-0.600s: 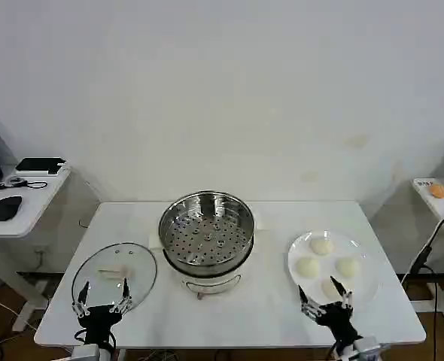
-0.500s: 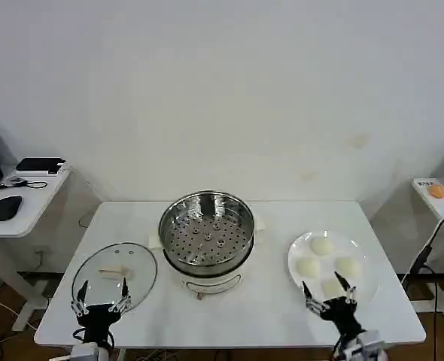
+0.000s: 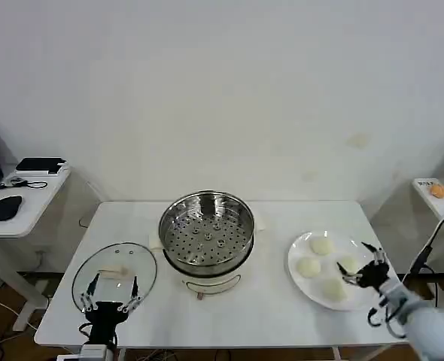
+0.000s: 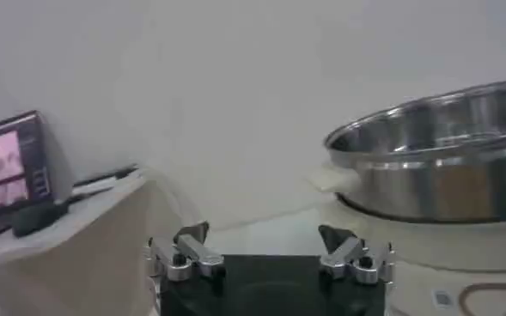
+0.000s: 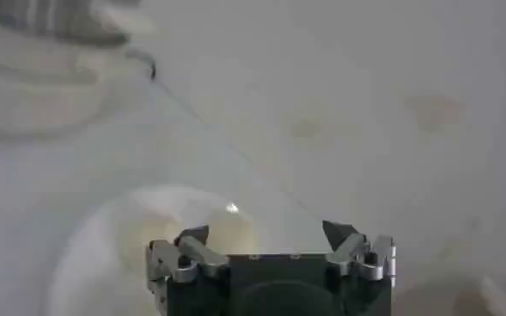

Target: Take steamed baozi put them in steamer then cover it.

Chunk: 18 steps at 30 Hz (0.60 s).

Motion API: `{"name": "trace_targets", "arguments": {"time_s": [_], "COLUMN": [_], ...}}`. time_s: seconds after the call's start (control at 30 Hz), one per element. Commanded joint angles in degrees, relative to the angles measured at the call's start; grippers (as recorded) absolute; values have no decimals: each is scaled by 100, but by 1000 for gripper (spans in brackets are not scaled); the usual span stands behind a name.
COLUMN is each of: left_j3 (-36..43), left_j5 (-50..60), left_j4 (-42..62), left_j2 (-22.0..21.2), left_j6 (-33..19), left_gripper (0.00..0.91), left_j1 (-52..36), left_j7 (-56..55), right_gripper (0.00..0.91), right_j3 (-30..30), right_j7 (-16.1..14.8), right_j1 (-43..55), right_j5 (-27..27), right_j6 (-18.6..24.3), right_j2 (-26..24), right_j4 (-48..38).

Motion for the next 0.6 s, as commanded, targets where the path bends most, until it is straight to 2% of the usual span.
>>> {"name": "trace_targets", "arguments": {"time_s": [0.03, 0.07, 0.1, 0.13, 0.2, 0.3, 0.4, 0.6], "left_j3": [32, 28, 22, 22, 16, 13, -16, -103], "left_j5": [541, 562, 571, 573, 589, 601, 604, 598], "left_j4": [-120, -135, -154, -163, -169, -156, -150, -184], "left_j2": [-49, -52, -61, -64, -89, -122, -147, -171], "left_j6": [-51, -54, -53, -48, -53, -52, -51, -43], "left_gripper": [907, 907, 907, 907, 907, 907, 907, 907], "left_j1": [48, 62, 73, 71, 80, 71, 54, 35], "left_j7": [327, 332, 332, 334, 344, 344, 353, 370], "right_gripper": [907, 907, 907, 907, 907, 907, 907, 907], "right_j3": [-1892, -2278, -2966, -3180, -4158, -5303, -6078, -6835], "right_j7": [-1978, -2150, -2321, -2368, -2677, -3011, -3236, -3550], "right_j1": [2476, 2946, 3532, 3818, 4661, 5721, 6446, 7004], "right_j5": [-866, -863, -874, -877, -895, -816, -727, -756], "right_j6": [383, 454, 587, 638, 963, 1075, 1205, 1270], "right_j2": [-1552, -1592, -1608, -1609, -1554, -1398, -1085, -438], "right_j4": [-1575, -1705, -1919, -1995, -2352, -2706, -3089, -3732]}}
